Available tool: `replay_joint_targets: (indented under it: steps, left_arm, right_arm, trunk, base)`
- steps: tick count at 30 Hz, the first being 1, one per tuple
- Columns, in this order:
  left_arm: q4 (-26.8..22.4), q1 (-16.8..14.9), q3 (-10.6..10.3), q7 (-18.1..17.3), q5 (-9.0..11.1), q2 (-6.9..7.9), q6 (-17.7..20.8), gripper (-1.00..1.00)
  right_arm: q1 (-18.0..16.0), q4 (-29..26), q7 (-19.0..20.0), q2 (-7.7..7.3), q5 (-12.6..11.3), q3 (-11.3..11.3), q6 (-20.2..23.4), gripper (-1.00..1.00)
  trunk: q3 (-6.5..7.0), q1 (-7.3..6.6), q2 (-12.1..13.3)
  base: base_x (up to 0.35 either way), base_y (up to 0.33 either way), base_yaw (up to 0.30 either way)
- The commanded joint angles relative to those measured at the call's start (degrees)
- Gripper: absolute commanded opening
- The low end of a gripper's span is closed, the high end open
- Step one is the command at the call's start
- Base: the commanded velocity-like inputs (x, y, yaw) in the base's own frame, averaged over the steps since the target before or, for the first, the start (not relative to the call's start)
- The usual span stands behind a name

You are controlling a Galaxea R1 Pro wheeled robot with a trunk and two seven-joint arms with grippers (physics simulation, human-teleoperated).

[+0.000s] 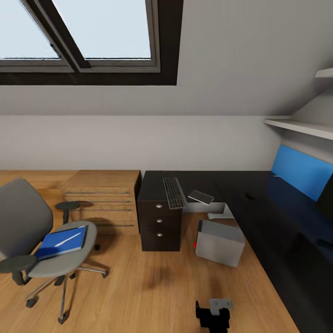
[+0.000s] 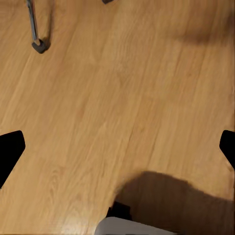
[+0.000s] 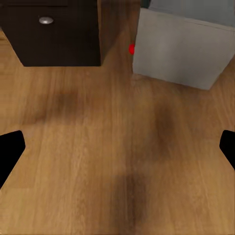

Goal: In the bedroom, organize the workspace by keeping the computer under the desk, ensuring the monitor is on the desk, placing the keyboard on the desk next to the monitor, placing the mouse on the desk next to the keyboard, moving the folder from the swivel chair onto the desk next to the mouse, stacking the notebook on top of the folder with the pen on top of the notebook, and positioning the swivel chair next to the desk.

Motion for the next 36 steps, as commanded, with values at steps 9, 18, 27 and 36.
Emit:
replay_joint_targets:
  steps: [9, 18, 27, 36]
  left_arm:
    - [-37.25, -0.72, 0.07, 0.40, 0.76, -1.78, 34.63, 1.00]
    - [-45.13, -2.90, 0.07, 0.34, 0.80, -4.52, 41.58, 1.00]
    - [-46.92, -3.02, 0.14, 0.09, 1.51, -4.68, 42.17, 1.00]
    - [-46.57, -3.02, 0.10, -0.02, 1.64, -4.79, 42.29, 1.00]
  right_arm:
    - [-0.18, -31.22, 1.54, 2.64, -11.26, 0.37, 17.23, 1.00]
    - [-0.39, -42.10, 14.41, 1.73, -44.05, -0.02, 40.34, 1.00]
    - [-0.34, -41.46, 20.12, 0.25, -50.87, -0.08, 42.89, 1.00]
    - [-0.33, -38.27, 20.30, -1.34, -51.29, -0.31, 43.07, 1.00]
  trunk:
    - [-0.10, 0.05, -0.07]
    - [-0.10, 0.05, -0.07]
    - [-0.10, 0.05, -0.07]
    - [-0.10, 0.05, -0.07]
  base:
    - [0.332, 0.000, 0.000]
    - [0.331, 0.000, 0.000]
    - [0.331, 0.000, 0.000]
    - [0.331, 0.000, 0.000]
